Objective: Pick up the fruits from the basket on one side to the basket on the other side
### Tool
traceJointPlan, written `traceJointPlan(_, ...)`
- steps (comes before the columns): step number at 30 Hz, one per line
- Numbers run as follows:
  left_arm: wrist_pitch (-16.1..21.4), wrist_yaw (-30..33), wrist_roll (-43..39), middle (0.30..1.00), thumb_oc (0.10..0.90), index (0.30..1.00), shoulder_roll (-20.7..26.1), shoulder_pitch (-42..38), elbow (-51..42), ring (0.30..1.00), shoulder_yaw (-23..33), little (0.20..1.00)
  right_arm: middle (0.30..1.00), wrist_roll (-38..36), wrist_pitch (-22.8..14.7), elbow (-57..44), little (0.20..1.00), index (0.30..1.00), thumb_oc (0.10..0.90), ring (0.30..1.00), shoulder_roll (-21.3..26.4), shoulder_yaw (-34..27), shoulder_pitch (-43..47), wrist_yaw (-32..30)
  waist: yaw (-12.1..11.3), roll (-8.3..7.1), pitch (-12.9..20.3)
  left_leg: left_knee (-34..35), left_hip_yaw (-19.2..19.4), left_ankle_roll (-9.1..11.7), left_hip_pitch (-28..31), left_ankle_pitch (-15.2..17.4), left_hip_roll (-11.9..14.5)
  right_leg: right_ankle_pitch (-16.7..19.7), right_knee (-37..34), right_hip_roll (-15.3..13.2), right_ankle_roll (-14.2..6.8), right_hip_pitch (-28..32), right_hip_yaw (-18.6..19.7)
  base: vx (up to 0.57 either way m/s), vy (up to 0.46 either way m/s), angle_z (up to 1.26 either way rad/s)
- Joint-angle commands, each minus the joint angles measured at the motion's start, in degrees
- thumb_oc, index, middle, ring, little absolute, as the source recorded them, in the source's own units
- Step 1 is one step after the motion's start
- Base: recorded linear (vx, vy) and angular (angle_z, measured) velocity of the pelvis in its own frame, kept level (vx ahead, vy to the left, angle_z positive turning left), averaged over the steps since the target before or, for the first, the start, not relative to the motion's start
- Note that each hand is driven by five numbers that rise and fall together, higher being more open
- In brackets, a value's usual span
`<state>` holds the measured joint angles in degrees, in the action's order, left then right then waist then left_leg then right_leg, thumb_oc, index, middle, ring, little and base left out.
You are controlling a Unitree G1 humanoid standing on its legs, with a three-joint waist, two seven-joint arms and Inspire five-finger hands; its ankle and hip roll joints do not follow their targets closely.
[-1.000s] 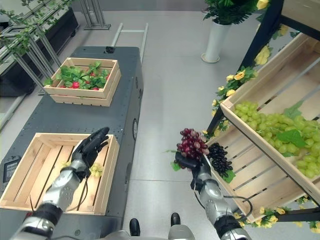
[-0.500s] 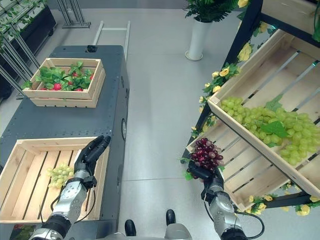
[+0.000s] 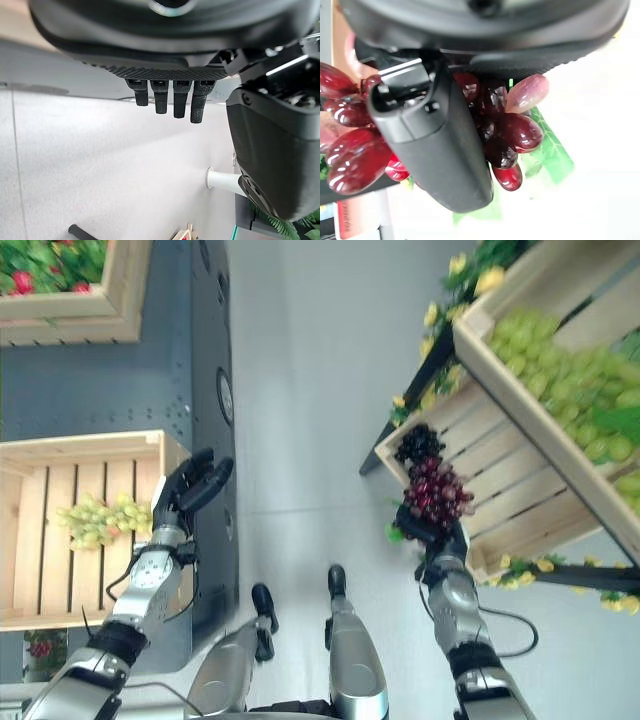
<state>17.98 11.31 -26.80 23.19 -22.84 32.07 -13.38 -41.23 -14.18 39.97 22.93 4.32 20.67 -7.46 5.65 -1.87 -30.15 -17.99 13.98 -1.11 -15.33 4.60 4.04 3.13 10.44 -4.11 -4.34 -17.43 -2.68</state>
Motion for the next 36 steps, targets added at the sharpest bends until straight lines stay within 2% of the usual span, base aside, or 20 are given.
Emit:
traceJointPlan(1, 8.2, 0.7, -0.4, 0.900, 0.800, 0.900, 1.1, -2.6, -5.3, 0.900, -0.1, 0.900, 0.300, -0.2, -10.1, -4.6, 0.300, 0.300, 0.400, 0.300, 7.7, -4.3, 1.7, -3.4, 0.6, 0.76, 2.2, -9.7, -1.9, 1.0, -2.3, 6.5, -2.1, -9.7, 13.7, 2.7, 4.2, -1.2, -3.6, -0.06, -0.007, 0.02)
traceJointPlan(8, 8.4, -0.4, -1.3, 0.900, 0.800, 0.900, 1.9, -4.3, -9.3, 0.900, -0.5, 0.900, 0.300, -3.4, -9.9, -0.9, 0.300, 0.300, 0.400, 0.300, 12.8, -7.0, 4.4, -4.3, 0.7, 0.25, 0.4, -19.1, -3.1, 0.6, -9.2, 10.0, -1.5, -13.0, 23.2, 2.5, 5.3, -7.2, -4.5, -0.05, 0.045, 0.10)
traceJointPlan(12, 7.8, 0.0, -0.9, 0.900, 0.800, 0.900, 3.7, -5.1, -11.4, 0.900, -1.2, 0.900, 0.300, -4.4, -11.5, 1.2, 0.300, 0.300, 0.400, 0.300, 15.7, -10.0, 5.3, -7.0, 0.5, 0.16, 0.4, -21.0, -3.5, 0.1, -11.6, 10.6, -1.5, -13.6, 26.3, 2.4, 5.3, -9.9, -4.4, 0.00, 0.059, 0.01)
traceJointPlan(18, 8.0, 0.4, -3.8, 0.900, 0.800, 0.900, 5.4, -6.3, -11.7, 0.900, -1.6, 0.900, 0.300, -2.0, -10.3, 6.1, 0.300, 0.300, 0.400, 0.300, 21.6, -12.2, 8.5, -8.8, 0.0, -0.09, 0.4, -23.1, -4.5, -0.2, -14.5, 11.1, -1.7, -14.0, 28.9, 2.3, 5.0, -12.7, -4.5, -0.01, -0.001, -0.02)
traceJointPlan(22, 9.1, -0.5, -5.4, 0.900, 0.800, 0.900, 6.7, -6.1, -12.6, 0.900, -1.2, 0.900, 0.300, -0.6, -7.8, 8.8, 0.300, 0.300, 0.400, 0.300, 25.7, -11.8, 11.2, -9.6, -1.0, -0.22, 0.4, -23.8, -4.9, -0.3, -16.0, 10.9, -1.7, -14.0, 29.6, 2.2, 4.8, -13.9, -5.0, -0.02, -0.072, 0.04)
traceJointPlan(27, 8.4, -2.4, -7.1, 0.900, 0.800, 0.900, 8.6, -6.2, -16.4, 0.900, -2.1, 0.900, 0.300, -0.1, -2.4, 13.1, 0.300, 0.300, 0.400, 0.300, 28.9, -11.0, 14.0, -10.7, -2.4, -0.12, 0.4, -23.3, -5.3, -0.1, -16.8, 10.3, -1.8, -13.7, 29.2, 1.7, 4.7, -14.4, -6.0, 0.00, -0.078, 0.10)
traceJointPlan(36, 7.7, -3.3, -7.4, 0.900, 0.800, 0.900, 10.4, -6.7, -19.1, 0.900, -3.6, 0.900, 0.300, 3.7, 4.4, 14.9, 0.300, 0.300, 0.400, 0.300, 31.3, -7.2, 16.1, -7.9, -3.0, -0.25, 0.4, -21.8, -5.1, -0.1, -17.0, 9.2, -1.6, -13.3, 27.9, 1.6, 4.7, -14.4, -7.1, 0.00, -0.046, 0.06)
